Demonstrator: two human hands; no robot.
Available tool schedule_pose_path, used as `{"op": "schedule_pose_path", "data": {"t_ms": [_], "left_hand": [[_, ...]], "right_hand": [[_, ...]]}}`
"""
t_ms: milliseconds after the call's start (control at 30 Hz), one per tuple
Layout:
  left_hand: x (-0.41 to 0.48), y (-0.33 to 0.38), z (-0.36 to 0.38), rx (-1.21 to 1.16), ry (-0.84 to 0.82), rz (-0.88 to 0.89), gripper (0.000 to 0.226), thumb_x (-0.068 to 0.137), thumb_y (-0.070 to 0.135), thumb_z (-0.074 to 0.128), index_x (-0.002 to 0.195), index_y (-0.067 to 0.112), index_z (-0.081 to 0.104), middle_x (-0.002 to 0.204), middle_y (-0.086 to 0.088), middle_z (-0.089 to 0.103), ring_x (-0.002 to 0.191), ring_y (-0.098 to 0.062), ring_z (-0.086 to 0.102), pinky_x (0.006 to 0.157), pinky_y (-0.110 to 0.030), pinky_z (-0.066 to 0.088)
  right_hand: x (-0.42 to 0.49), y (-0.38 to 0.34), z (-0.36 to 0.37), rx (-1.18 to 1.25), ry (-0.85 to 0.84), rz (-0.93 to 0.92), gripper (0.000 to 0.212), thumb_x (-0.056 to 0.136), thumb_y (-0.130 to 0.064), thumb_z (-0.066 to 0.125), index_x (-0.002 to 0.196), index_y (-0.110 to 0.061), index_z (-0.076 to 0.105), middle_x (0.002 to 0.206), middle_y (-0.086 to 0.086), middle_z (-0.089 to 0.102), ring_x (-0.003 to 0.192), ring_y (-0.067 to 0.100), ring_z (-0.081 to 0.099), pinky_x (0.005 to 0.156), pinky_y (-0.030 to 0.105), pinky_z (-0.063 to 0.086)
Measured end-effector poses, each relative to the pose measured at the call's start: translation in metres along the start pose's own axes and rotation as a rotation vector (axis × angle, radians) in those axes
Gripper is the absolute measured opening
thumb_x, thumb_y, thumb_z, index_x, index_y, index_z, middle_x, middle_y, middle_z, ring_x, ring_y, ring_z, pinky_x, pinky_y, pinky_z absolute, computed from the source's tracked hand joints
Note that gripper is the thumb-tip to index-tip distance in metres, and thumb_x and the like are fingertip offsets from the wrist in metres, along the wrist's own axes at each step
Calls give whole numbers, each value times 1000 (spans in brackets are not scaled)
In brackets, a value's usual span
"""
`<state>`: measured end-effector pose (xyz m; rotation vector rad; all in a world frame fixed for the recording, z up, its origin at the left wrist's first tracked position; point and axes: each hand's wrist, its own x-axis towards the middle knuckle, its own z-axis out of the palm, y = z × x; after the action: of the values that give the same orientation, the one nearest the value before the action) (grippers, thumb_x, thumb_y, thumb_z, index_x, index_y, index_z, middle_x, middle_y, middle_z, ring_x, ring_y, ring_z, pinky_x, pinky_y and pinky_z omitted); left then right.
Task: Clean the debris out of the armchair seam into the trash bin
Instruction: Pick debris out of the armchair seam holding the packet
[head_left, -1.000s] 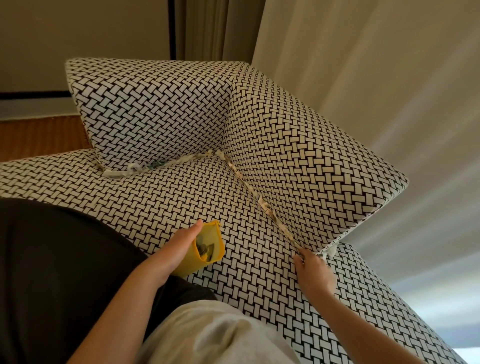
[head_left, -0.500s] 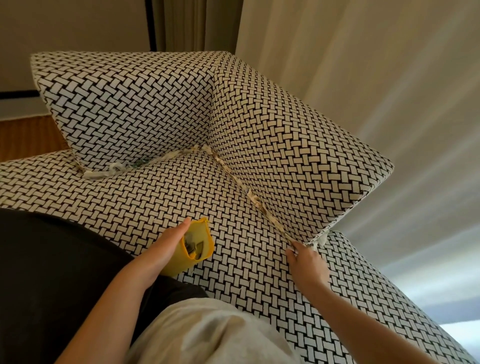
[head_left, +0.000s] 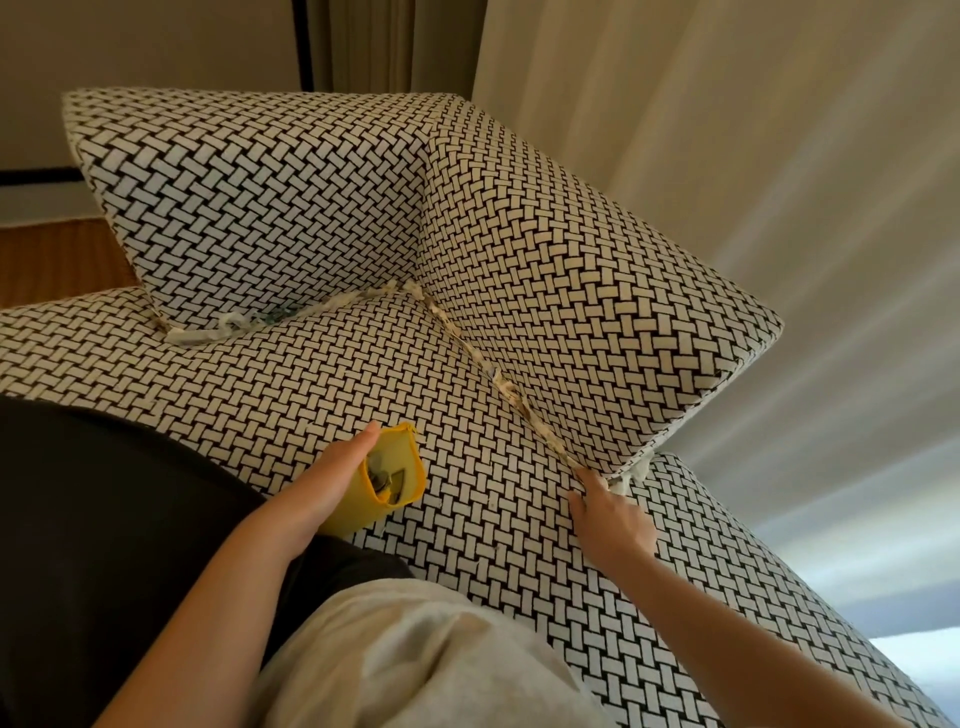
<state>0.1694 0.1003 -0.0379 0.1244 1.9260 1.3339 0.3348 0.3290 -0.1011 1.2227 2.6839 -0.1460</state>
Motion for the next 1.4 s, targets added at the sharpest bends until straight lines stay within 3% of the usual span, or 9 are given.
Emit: {"op": "schedule_pose_path", "data": {"t_ms": [100, 400, 567, 767, 867, 967, 1100, 1233, 1400], "left_hand": [[-1, 0, 0, 39, -24, -26, 58, 97, 46, 31, 140, 8, 35, 144, -14, 37, 133, -29, 33, 86, -26, 27], [0, -2, -1, 71, -10, -32, 61, 95, 49, 31, 139, 7, 37, 143, -16, 39, 132, -31, 35, 103, -34, 30], [2, -4, -2, 51, -10, -2, 60, 96, 47, 29, 140, 6, 35, 144, -16, 37, 133, -31, 33, 104, -33, 29], [4, -10, -4, 73, -33, -82, 68, 88, 64, 27, 143, 23, 26, 141, -9, 34, 129, -28, 31, 105, -42, 24], [4, -9, -4, 77, -40, -75, 67, 89, 64, 26, 141, 22, 26, 139, -9, 34, 126, -27, 32, 105, -42, 24], [3, -8, -5, 67, -33, -86, 66, 89, 63, 26, 140, 23, 27, 137, -9, 36, 123, -26, 34, 105, -42, 24], [1, -6, -7, -3, -39, -96, 64, 89, 64, 24, 140, 25, 27, 136, -10, 36, 118, -25, 35, 105, -42, 24], [3, -6, -8, -76, -23, -112, 66, 90, 63, 23, 144, 26, 23, 145, -10, 31, 133, -28, 27, 110, -44, 19], [8, -7, -14, -366, 70, -138, 73, 82, 72, 28, 139, 26, 34, 135, -11, 44, 117, -26, 41, 106, -45, 29]], "right_hand": [[2, -4, -2, -6, -48, -1, 37, 99, -42, 25, 134, -29, 29, 99, 6, 62, 75, 20, 59, 61, 30, 51], [-3, 0, -10, -52, -81, -87, 35, 99, -36, 34, 125, -13, 33, 124, 7, 45, 99, 21, 58, 75, 30, 53], [5, 7, -6, 38, -21, -50, 27, 100, -31, 35, 116, -10, 41, 98, 5, 62, 75, 15, 60, 63, 24, 52], [7, 3, -6, 58, 55, -80, 17, 100, -25, 34, 102, -14, 47, 72, -4, 54, 55, 6, 48, 48, 14, 36], [-1, -21, -5, 262, 87, -284, 20, 99, -26, 41, 79, -23, 46, 59, -12, 45, 49, -2, 40, 55, 14, 37], [-13, -64, -17, 613, 56, -388, 25, 95, -21, 50, 70, -24, 47, 54, -9, 44, 42, 1, 37, 42, 14, 34], [-21, -118, -49, 882, 53, -475, 22, 94, -18, 52, 72, -23, 52, 58, -7, 46, 47, -1, 42, 44, 13, 36], [-25, -143, -61, 966, 12, -608, 21, 97, -18, 45, 86, -20, 62, 53, -12, 47, 45, 3, 37, 42, 15, 30], [-13, -164, -57, 1081, -56, -501, 22, 100, -23, 35, 108, -24, 56, 65, 2, 46, 52, 15, 34, 43, 24, 28]]}}
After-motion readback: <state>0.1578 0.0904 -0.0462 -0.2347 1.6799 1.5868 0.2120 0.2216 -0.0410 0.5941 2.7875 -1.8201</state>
